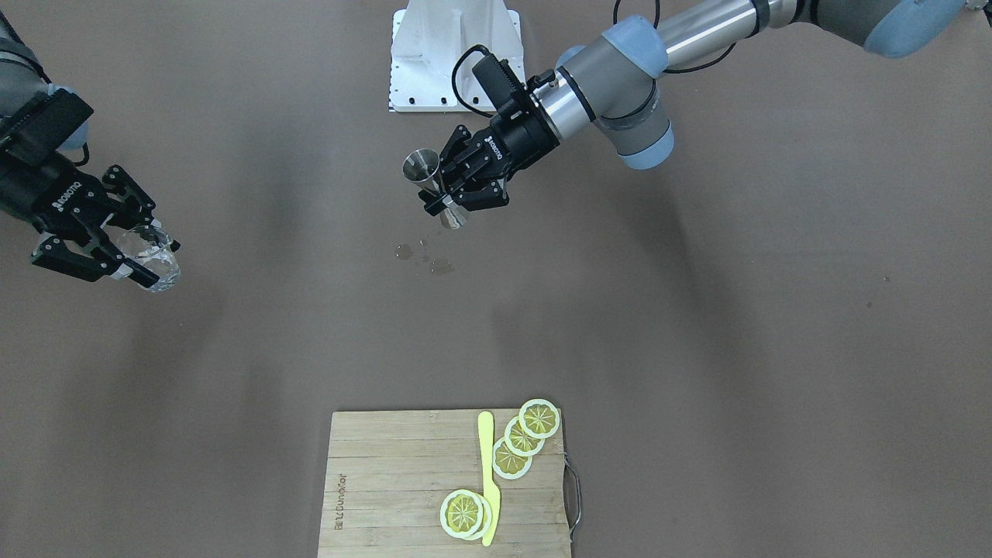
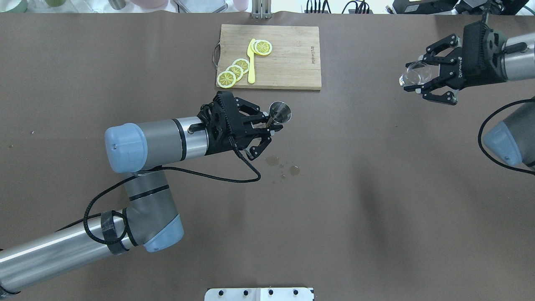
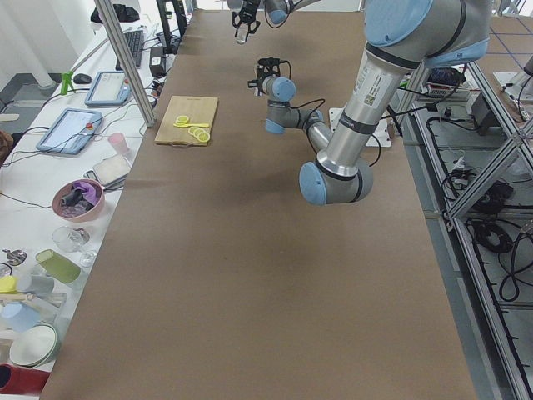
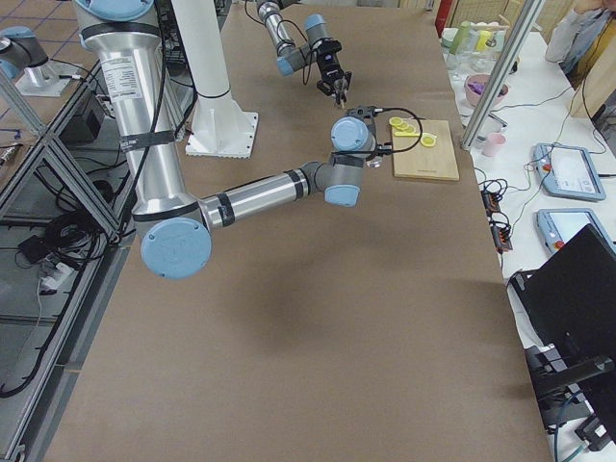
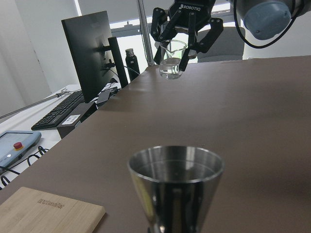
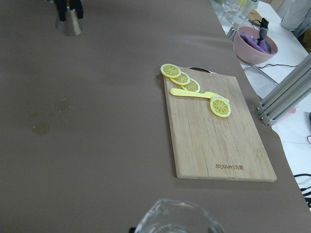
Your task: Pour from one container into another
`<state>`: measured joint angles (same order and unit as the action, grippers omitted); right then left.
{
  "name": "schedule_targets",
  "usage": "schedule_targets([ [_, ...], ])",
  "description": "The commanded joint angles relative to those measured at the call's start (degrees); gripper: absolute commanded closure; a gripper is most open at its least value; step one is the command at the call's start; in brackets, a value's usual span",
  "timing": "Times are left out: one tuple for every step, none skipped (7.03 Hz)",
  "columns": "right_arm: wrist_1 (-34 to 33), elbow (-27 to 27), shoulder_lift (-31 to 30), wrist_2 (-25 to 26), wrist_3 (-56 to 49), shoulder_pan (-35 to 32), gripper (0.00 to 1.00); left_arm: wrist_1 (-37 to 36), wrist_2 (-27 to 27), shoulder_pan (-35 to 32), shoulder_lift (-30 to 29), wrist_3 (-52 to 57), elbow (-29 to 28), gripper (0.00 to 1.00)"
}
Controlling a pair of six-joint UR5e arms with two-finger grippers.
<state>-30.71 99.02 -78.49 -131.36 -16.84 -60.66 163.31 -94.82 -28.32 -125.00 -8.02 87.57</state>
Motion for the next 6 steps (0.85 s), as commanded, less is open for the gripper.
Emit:
schedule_targets([
  [-9.7, 7.4, 0.4, 2.9, -3.1, 4.0, 1.00, -0.1, -0.5, -0.1, 0.5, 0.0, 0.0, 1.00],
  [-13.5, 10.7, 0.6, 5.8, -3.3, 7.1, 1.00, -0.2, -0.5, -0.2, 0.5, -0.6, -0.2, 1.00],
  [-16.6, 13.2, 1.6, 8.3, -3.4, 10.4, 1.00, -0.2, -0.7, -0.1, 0.5, -7.5, 0.0, 1.00],
  [-19.8, 15.2, 2.9, 10.2, -3.2, 13.8, 1.00, -0.1, -1.4, -0.2, 0.5, -8.4, 0.0, 1.00],
  [-23.1, 16.0, 4.8, 10.6, -2.4, 15.5, 1.00, -0.2, -1.5, -0.2, 0.6, -8.5, -0.3, 1.00],
  [-25.3, 16.0, 6.6, 9.8, -1.8, 15.7, 1.00, -0.2, -1.5, -0.2, 0.7, -8.3, -0.3, 1.00],
])
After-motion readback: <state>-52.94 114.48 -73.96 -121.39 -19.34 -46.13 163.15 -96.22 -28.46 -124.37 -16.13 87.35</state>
